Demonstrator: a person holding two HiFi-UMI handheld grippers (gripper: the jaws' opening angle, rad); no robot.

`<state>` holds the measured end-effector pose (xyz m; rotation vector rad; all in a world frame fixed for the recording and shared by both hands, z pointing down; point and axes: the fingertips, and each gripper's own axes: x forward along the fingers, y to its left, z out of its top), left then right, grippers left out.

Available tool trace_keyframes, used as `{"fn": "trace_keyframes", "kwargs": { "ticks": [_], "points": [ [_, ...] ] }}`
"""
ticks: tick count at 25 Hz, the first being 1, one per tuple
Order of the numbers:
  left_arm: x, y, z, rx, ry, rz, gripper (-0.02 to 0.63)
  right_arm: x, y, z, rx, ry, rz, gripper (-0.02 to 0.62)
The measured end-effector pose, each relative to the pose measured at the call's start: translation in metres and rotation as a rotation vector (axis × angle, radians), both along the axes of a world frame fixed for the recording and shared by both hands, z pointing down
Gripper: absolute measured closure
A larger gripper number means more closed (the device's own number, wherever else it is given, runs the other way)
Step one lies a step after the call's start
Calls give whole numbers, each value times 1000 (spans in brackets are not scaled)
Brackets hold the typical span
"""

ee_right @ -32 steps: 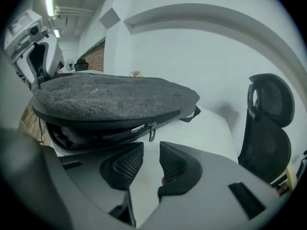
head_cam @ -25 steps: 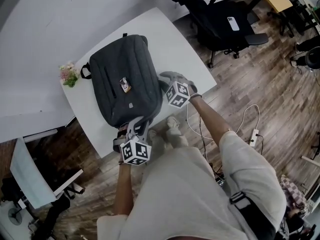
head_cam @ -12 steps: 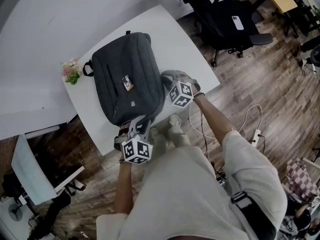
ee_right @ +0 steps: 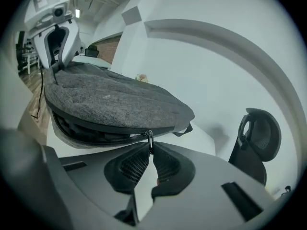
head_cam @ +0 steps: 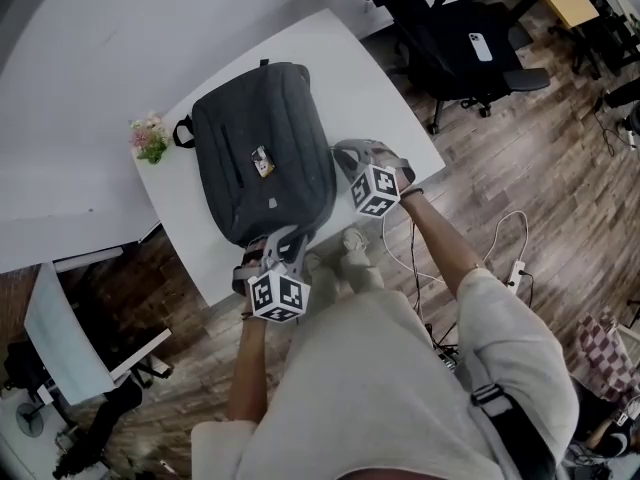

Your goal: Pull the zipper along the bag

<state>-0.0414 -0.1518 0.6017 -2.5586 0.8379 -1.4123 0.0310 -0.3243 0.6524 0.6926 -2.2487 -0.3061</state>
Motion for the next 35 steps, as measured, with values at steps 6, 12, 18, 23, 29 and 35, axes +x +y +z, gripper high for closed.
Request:
{"fn": "trace_keyframes", "kwargs": {
  "ticks": [6,12,18,23,29,35],
  "points": [
    [1,1,2,-4,7,-2,529,2,4,-2,6,37,20,560],
    [2,0,2,6,34,-31,531,9,12,-3,-12,46,46,561],
    [2,-9,-3,18,64,-75,532,15,24,-3,-27,63,40,561],
    [-6,-2,-7,18,78,-86,534,8,52,-4,-85,38,49,561],
    [5,-9,-2,9,82,-92,534,22,73,-3,-145,-14,79,554],
    [5,-10,-1,2,100,-100,534,21,98,-9,-180,-34,86,549]
  ]
}}
